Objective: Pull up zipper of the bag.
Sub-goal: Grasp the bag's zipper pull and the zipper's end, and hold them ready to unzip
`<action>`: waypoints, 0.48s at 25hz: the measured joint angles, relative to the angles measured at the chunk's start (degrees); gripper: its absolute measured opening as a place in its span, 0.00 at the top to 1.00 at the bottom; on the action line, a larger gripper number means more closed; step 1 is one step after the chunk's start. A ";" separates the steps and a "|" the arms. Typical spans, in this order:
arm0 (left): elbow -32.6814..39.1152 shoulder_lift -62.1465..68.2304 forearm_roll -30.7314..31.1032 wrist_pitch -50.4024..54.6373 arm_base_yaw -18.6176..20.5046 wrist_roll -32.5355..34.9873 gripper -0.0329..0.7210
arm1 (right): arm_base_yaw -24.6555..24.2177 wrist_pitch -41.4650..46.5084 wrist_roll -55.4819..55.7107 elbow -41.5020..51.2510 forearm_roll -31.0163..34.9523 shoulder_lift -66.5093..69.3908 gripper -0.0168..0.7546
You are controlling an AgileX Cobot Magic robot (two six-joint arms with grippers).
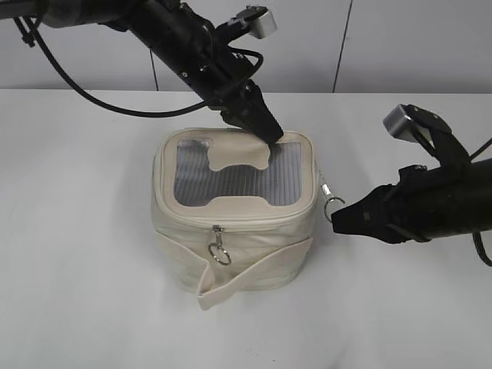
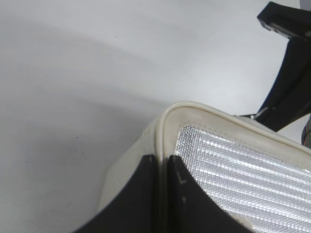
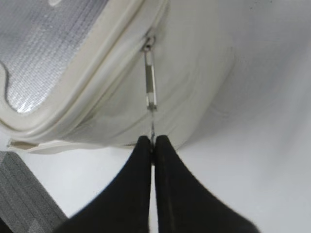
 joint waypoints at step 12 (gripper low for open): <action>0.00 -0.10 0.84 -0.53 -0.08 -5.09 0.92 | 4.20 8.36 7.52 2.88 -7.78 -8.08 0.97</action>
